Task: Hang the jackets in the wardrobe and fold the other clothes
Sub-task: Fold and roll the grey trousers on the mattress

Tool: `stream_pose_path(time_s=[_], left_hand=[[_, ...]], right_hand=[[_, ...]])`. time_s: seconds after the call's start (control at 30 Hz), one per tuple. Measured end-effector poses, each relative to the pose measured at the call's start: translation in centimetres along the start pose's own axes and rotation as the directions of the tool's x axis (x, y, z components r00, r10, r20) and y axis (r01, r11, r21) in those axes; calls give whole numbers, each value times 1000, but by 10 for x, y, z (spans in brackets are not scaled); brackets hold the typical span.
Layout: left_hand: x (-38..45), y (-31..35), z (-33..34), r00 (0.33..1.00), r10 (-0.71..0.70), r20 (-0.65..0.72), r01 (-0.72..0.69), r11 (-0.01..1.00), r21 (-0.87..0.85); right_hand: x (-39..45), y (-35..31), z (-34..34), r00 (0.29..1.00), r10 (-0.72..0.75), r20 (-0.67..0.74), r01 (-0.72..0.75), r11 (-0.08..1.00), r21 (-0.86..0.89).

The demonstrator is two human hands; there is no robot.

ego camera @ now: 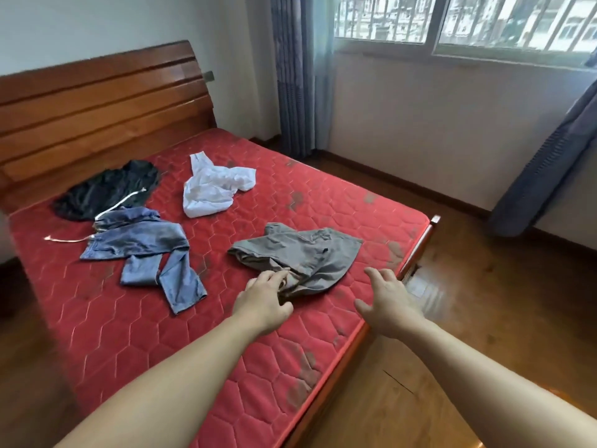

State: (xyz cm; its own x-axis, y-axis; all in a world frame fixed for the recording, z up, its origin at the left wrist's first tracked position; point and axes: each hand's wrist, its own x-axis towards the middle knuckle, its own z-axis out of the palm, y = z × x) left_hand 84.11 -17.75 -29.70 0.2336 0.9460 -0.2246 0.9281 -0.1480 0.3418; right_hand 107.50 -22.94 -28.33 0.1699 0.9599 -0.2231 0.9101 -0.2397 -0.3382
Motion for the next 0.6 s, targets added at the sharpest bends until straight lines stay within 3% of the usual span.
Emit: stream_pose_path(time_s=[0.33,0.6], left_hand=[[124,-32,43,972,-223,74,230,966,-117],[218,-57,127,919,-338,202,366,922,-127]], right_hand=[[155,15,34,982,-74,175,97,988,-124],[281,37,133,904,-121,409,184,976,-117]])
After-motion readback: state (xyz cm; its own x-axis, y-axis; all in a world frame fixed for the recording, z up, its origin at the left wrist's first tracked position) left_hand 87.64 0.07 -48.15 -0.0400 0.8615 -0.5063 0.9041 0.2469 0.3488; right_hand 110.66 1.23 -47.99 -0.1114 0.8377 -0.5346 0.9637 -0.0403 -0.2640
